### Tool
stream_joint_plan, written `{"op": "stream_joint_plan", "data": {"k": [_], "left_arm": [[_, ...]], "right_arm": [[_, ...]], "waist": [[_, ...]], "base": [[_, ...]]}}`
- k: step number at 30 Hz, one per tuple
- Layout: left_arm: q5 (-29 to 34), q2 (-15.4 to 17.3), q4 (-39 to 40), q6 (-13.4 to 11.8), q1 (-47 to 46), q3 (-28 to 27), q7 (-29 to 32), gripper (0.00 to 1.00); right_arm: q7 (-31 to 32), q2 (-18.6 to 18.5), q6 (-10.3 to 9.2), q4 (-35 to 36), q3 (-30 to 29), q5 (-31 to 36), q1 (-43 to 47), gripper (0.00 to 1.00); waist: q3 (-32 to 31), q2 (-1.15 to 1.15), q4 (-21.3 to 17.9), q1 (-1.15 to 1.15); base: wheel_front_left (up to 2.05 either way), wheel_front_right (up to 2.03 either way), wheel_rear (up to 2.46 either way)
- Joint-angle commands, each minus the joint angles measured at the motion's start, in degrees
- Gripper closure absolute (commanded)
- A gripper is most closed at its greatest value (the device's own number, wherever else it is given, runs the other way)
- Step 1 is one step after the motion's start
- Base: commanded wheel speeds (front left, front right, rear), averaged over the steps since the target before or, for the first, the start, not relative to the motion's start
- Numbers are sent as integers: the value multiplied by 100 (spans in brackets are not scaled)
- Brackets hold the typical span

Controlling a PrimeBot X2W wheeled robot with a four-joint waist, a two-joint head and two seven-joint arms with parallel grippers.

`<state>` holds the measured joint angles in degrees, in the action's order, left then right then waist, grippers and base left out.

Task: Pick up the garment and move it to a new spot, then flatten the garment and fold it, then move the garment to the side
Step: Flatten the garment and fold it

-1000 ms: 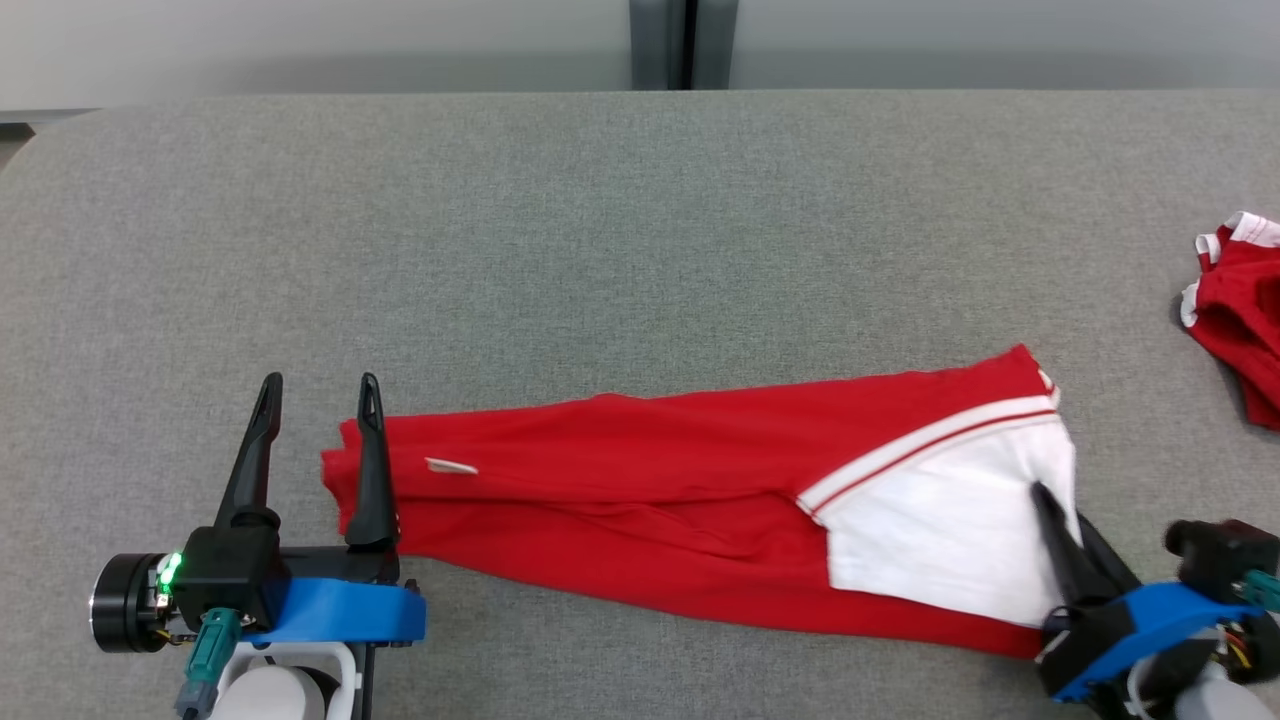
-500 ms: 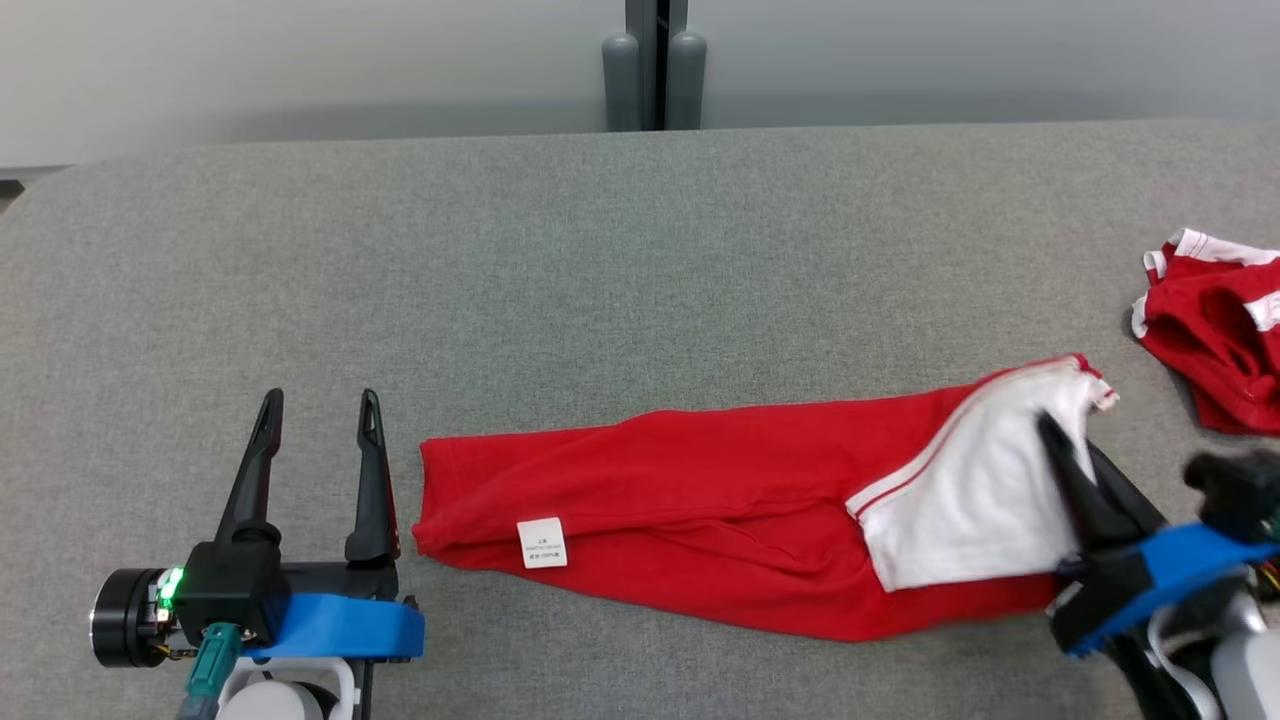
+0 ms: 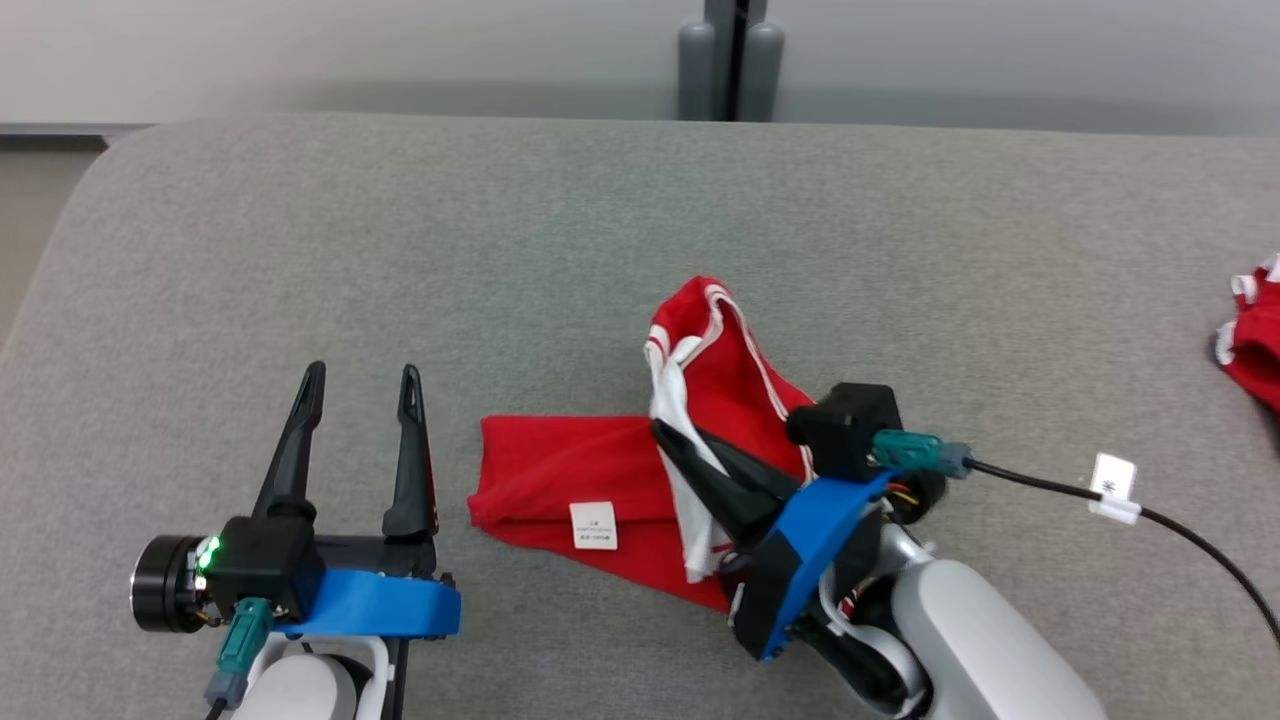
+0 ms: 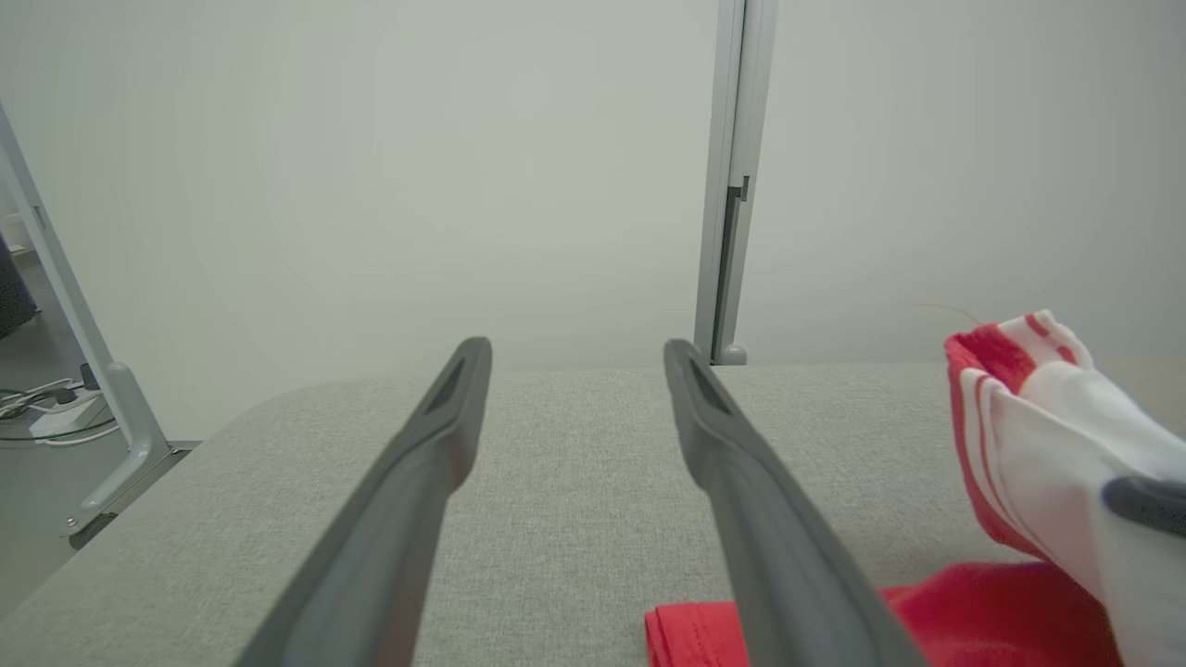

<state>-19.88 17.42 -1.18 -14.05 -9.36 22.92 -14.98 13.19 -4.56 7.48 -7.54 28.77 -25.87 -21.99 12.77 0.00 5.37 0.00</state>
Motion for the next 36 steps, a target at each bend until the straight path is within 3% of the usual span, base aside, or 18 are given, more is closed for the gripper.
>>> {"op": "stream_joint_plan", "data": {"k": [1, 7, 16, 17, 18, 19, 24, 28, 31, 36], "left_arm": [[38, -29, -14, 30, -95, -4, -24, 0], [90, -150, -124, 130, -219, -30, -25, 0], [189, -308, -252, 247, -289, -124, -25, 0], [195, -332, -266, 261, -294, -134, -25, 0], [218, -355, -276, 278, -296, -141, -24, 0], [233, -374, -286, 290, -296, -155, -24, 0], [301, -426, -305, 335, -243, -266, -25, 0], [374, -432, -304, 351, -170, -329, -24, 0], [420, -403, -303, 361, -133, -391, -25, 0], [482, -352, -302, 363, -35, -475, -25, 0]], "right_arm": [[-91, 46, 3, -78, 57, -110, -150, 100], [-535, 166, 3, -1040, 627, -428, -648, 100], [-1250, 155, 3, -1929, 1574, -1094, -1229, 100], [-1343, 162, 4, -2020, 1662, -1119, -1282, 71], [-1453, 168, 4, -2055, 1751, -1186, -1326, 4], [-1556, 167, 4, -2079, 1838, -1232, -1376, 0], [-2269, 158, 3, -2010, 2189, -1319, -1666, 0], [-2712, 114, 3, -1738, 1985, -1312, -1838, 0], [-2817, -105, 2, -1447, 1378, -1000, -1807, 0], [-2836, -529, 3, -714, -167, -180, -1094, 0]], "waist": [[126, 0, 144, 0], [253, 0, 366, 0], [377, 0, 425, 0], [381, 0, 426, 0], [384, 0, 425, 0], [388, 0, 420, 0], [379, 0, 327, 0], [346, 0, 206, 0], [304, 0, 76, 0], [198, 0, -129, 0]], "base": [[0, 0, 0], [0, 0, 0], [0, 0, 0], [0, 0, 0], [0, 0, 0], [0, 0, 0], [0, 0, 0], [0, 0, 0], [0, 0, 0], [0, 0, 0]]}}
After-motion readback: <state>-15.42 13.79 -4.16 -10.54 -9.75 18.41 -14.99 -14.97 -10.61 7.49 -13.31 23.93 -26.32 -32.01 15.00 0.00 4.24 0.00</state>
